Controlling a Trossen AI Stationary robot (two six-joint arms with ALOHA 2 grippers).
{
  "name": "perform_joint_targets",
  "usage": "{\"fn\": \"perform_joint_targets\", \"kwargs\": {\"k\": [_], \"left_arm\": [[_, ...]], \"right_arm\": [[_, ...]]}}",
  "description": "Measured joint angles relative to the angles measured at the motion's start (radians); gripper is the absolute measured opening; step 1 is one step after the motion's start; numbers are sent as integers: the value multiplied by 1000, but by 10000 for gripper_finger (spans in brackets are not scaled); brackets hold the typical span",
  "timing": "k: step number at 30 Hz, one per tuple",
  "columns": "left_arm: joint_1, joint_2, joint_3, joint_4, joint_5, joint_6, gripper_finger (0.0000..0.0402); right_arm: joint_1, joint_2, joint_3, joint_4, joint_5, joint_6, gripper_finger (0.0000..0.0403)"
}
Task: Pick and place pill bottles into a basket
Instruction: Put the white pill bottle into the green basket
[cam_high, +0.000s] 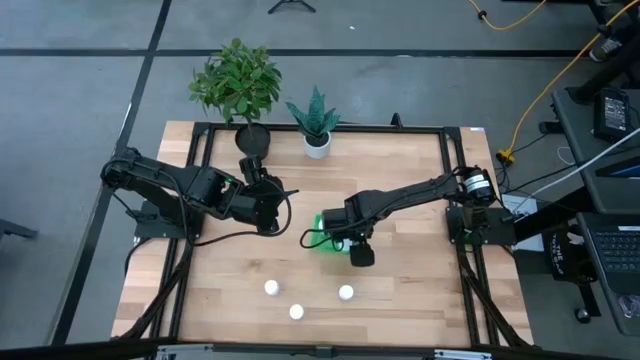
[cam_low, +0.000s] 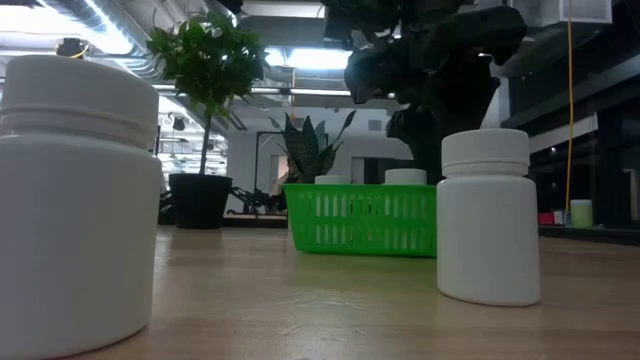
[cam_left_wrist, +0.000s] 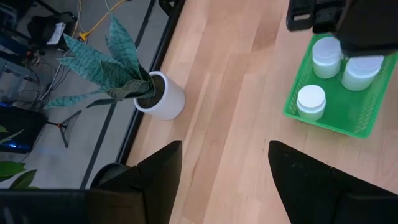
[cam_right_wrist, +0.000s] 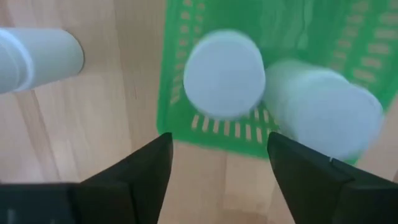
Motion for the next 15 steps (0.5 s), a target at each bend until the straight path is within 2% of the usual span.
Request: {"fn": "perform_joint_targets", "kwargs": {"k": [5,8,12,15], "left_arm": [[0,0,0,0,1,0,233],[0,0,0,-2,-6,13,233],[-11,0,0,-8,27,55,233],[-38,0,0,-10,121,129,233]], "right_arm": [[28,-49,0,-38,12,48,264],[47,-105,0,-45,68,89,264],[66,-227,0,-52,255,169,264],[85,-354,0,-50,474,227,264]]}}
